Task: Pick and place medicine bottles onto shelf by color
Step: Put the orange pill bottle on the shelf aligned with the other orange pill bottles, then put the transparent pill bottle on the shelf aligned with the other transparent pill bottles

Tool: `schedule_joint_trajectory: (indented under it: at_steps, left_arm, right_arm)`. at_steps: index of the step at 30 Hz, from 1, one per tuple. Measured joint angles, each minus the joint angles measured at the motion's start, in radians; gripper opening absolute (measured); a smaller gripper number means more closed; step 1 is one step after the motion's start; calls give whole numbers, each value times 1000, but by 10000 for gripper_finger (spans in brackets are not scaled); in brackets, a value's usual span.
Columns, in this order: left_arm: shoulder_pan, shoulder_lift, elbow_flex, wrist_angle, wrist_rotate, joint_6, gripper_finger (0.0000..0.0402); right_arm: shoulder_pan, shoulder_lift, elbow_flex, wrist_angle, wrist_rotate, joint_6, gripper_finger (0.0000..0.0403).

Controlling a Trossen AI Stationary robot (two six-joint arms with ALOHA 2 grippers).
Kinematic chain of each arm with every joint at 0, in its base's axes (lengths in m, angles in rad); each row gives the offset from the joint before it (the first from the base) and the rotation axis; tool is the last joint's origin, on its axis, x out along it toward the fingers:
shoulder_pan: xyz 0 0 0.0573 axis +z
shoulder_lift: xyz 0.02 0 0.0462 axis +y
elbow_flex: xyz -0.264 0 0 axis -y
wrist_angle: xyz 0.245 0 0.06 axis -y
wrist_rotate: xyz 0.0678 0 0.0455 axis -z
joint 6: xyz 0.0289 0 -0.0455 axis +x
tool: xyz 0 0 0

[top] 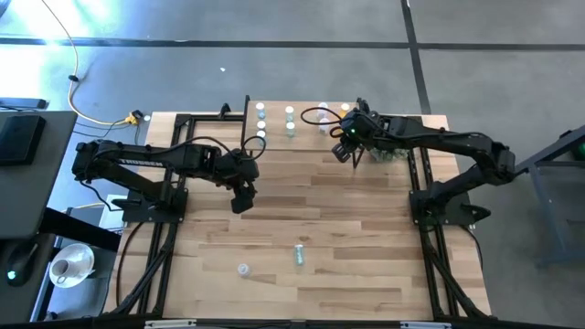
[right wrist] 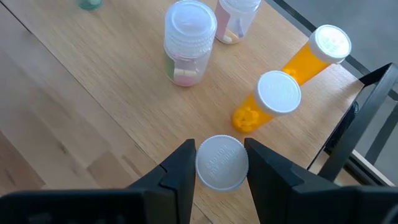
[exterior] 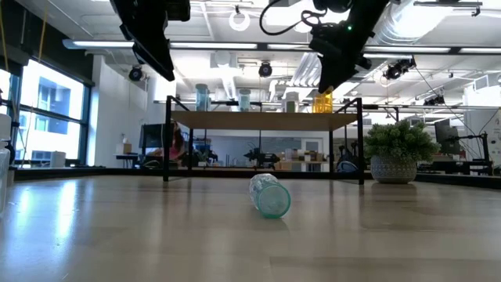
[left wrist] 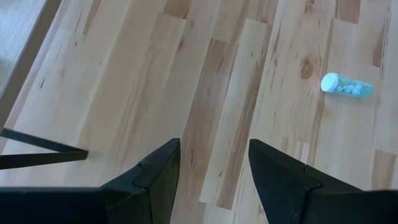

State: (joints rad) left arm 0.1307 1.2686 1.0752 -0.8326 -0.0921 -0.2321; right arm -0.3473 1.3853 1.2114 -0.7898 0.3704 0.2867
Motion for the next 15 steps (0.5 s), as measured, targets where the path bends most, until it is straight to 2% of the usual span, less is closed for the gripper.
schedule_joint_trajectory:
  at_steps: [15]
  left_arm:
    - [0,0,0,0,0,0,181]
  right_arm:
    - [-2,2,-2,7,40,-19,171]
